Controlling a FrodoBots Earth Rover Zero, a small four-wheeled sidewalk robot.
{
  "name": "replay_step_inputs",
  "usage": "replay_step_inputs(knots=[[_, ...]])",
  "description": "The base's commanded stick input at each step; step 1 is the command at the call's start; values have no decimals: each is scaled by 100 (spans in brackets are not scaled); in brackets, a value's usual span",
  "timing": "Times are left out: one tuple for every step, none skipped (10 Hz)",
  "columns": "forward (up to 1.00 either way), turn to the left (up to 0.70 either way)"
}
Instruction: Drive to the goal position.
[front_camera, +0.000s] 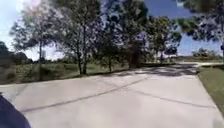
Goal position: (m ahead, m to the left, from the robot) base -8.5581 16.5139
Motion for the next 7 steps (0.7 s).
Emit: replay_step_inputs(knots=[[0,70],[0,70],[0,70],[0,70],[0,70],[0,70],[0,70]])
